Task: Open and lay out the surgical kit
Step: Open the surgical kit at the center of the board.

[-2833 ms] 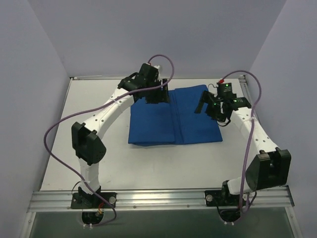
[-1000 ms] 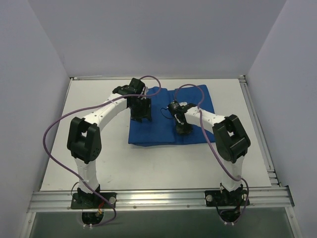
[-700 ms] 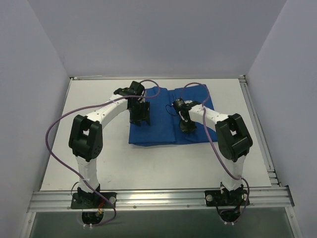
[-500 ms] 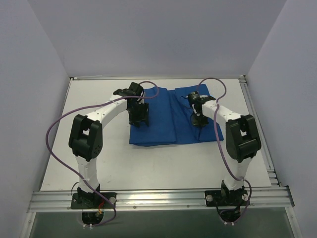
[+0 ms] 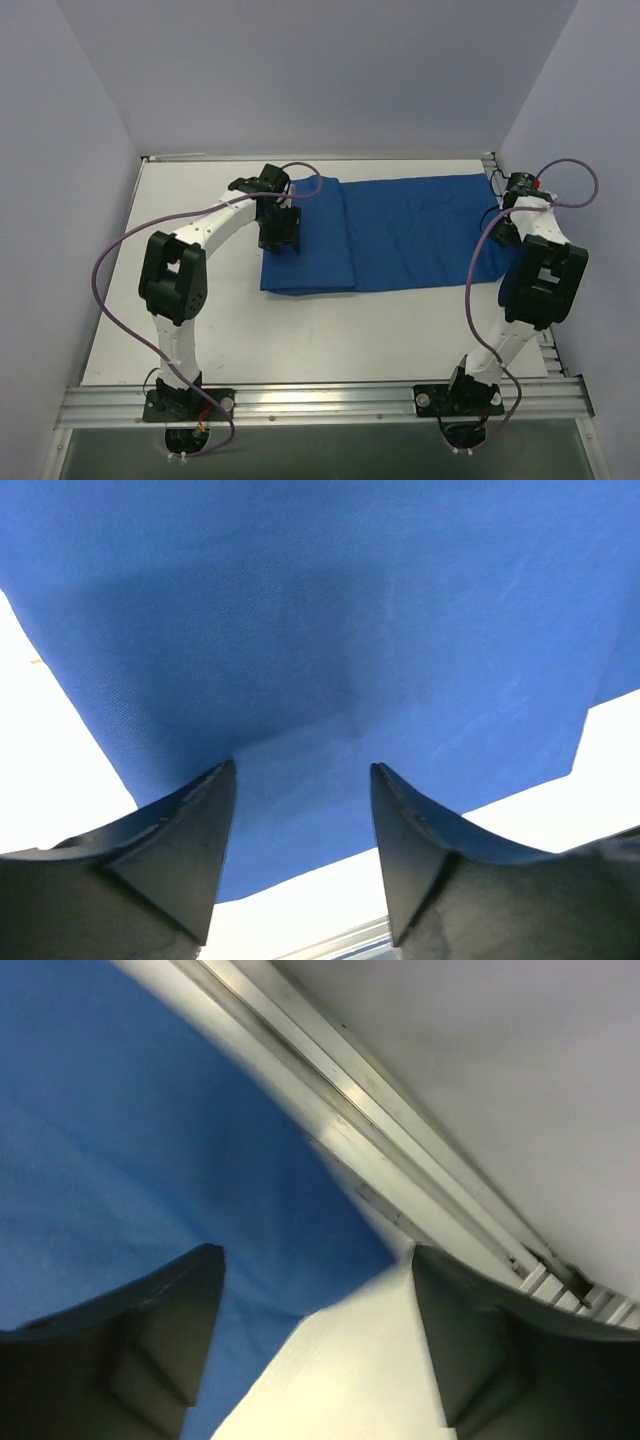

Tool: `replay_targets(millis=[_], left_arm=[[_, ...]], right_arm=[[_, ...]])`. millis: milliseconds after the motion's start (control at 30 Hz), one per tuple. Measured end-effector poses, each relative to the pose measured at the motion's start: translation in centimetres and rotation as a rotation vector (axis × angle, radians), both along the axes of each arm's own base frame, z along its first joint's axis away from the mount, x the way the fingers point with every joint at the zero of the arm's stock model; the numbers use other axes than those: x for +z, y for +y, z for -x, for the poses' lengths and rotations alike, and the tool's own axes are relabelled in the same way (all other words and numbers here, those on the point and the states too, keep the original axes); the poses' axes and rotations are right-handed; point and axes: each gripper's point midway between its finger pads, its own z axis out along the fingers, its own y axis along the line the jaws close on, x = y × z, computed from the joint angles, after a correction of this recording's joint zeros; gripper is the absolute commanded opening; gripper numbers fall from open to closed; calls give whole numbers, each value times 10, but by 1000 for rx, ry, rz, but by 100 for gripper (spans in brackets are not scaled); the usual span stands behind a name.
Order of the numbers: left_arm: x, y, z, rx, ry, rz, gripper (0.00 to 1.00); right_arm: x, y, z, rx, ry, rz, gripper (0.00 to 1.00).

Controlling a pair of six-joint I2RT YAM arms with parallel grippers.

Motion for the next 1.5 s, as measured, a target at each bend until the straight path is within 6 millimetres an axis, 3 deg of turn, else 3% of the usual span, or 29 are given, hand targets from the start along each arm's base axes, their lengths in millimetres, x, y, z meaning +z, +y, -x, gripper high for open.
replay_targets(millis=[33, 167, 267, 367, 467, 533, 700, 833, 933, 1133, 1300, 1500], left_arm=[[2, -1, -1, -6, -8, 0, 67], [15, -16, -5, -37, -58, -2, 68], [24, -36, 1, -76, -99, -15, 68], [31, -61, 12, -119, -134, -34, 68], [30, -81, 25, -139, -144, -74, 68], [25, -91, 30, -138, -143, -109, 67], [0, -109, 37, -114, -126, -236, 66], [-14, -120, 42, -105, -138, -346, 66], [-11, -130, 45, -94, -163, -368, 67], [-12, -154, 46, -66, -197, -377, 66], [-25, -153, 46, -42, -198, -415, 65], [-27, -147, 45, -23, -205, -441, 38]], right_arm=[[-1, -2, -2, -4, 0, -2, 99], [3, 25, -15, 70, 2, -9, 100], [17, 65, -29, 161, -47, -45, 100], [45, 112, -35, 262, -139, -102, 100], [74, 155, -18, 350, -258, -201, 100], [92, 169, 4, 375, -321, -261, 100], [113, 190, 47, 436, -390, -331, 100], [109, 212, 63, 505, -369, -378, 100], [101, 227, 70, 542, -340, -427, 100], [101, 237, 72, 582, -328, -434, 100], [111, 241, 70, 605, -357, -430, 100], [115, 241, 71, 608, -374, -425, 100]])
